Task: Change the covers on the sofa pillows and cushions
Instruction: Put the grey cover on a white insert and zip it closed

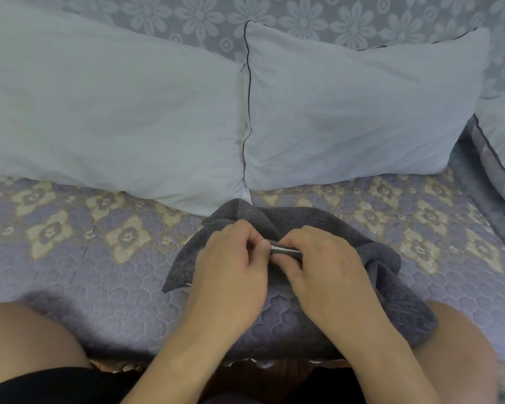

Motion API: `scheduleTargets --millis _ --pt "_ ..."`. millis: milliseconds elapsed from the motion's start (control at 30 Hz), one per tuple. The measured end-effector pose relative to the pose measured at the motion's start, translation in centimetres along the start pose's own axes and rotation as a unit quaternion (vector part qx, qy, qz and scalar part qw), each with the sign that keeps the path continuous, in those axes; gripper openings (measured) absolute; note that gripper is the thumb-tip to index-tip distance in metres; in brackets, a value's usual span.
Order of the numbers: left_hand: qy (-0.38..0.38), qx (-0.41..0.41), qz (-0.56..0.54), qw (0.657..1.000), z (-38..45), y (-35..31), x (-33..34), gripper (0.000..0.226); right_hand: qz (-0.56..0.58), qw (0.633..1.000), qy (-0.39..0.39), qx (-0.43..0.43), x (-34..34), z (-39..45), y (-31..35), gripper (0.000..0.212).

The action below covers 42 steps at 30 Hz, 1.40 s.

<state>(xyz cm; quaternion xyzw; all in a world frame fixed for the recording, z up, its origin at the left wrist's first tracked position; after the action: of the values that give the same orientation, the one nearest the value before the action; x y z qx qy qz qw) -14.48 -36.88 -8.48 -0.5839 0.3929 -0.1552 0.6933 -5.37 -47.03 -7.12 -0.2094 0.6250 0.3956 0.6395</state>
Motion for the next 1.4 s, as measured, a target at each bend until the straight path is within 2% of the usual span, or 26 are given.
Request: scheduleTargets --millis 67,167,233,333,467,533,733,900,1067,1133,1200,1267,1300,1367,1400 --pt "0.003 -0.015 0.023 1.000 -0.2 0.2 0.4 0.022 0.018 1.000 0.016 -0.009 0.2 -0.1 0.2 0.014" --pt "0.001 -0.031 -0.010 0.999 -0.5 0.7 0.2 0.022 0.071 0.996 0.056 -0.019 0.5 -0.4 0.3 0.014" --pt "0.006 -0.050 -0.049 0.998 -0.5 1.0 0.0 0.023 0.133 0.989 0.058 0.029 0.7 -0.4 -0.5 0.013" --pt "-0.018 -0.072 -0.085 0.994 -0.5 1.6 0.3 0.023 0.207 0.973 0.012 0.100 1.4 -0.8 -0.7 0.011" --pt "-0.062 -0.082 -0.099 0.990 -0.5 2.0 1.0 0.025 0.160 0.976 -0.086 0.119 1.9 -1.4 0.2 0.015" --pt "-0.069 -0.082 -0.098 0.989 -0.5 2.1 1.1 0.026 0.140 0.976 -0.111 0.122 2.0 -1.4 0.3 0.015" --pt "-0.067 -0.101 -0.115 0.986 0.0 3.1 1.0 0.027 0.122 0.976 -0.138 0.116 1.8 -1.7 0.3 0.017" --pt "-0.064 -0.085 -0.113 0.988 -0.1 3.1 0.9 0.027 0.134 0.977 -0.109 0.124 1.7 -1.7 -0.1 0.021" --pt "-0.003 -0.049 -0.150 0.987 -0.1 2.2 0.1 0.028 0.187 0.974 -0.043 0.116 0.6 -0.9 -1.5 0.014" --pt "0.008 -0.034 -0.128 0.991 -0.1 1.9 -0.1 0.026 0.170 0.983 -0.024 0.071 0.5 -0.8 -1.5 0.010" --pt "-0.003 -0.026 -0.112 0.993 0.0 1.5 0.0 0.023 0.150 0.988 -0.030 0.017 0.4 -0.9 -0.9 0.022" --pt "-0.001 -0.018 -0.108 0.994 0.1 1.0 -0.1 0.021 0.152 0.987 -0.043 -0.024 0.6 -0.9 -0.2 0.023" --pt "0.016 -0.009 -0.114 0.993 0.1 0.7 -0.1 0.017 0.168 0.984 -0.059 -0.019 0.5 -1.0 -0.2 0.019" --pt "0.073 0.008 -0.157 0.985 0.0 0.3 -0.2 0.005 0.250 0.962 -0.099 0.054 0.1 -1.1 -1.1 0.013" --pt "0.098 0.013 -0.163 0.982 0.0 0.4 -0.3 0.019 0.304 0.942 -0.101 0.102 -0.1 -1.1 -1.6 0.012"
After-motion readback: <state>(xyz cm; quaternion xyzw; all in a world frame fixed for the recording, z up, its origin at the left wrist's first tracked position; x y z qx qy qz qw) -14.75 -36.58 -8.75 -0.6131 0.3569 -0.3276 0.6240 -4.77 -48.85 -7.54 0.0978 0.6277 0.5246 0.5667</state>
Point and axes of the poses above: each hand's wrist, its own z-axis towards the middle knuckle, its own x-axis out of the palm, y = z × x, the point moved 5 cm from there along z, towards the middle knuckle, and after that the axes turned 12 degrees about -z, right-handed, at the moved point
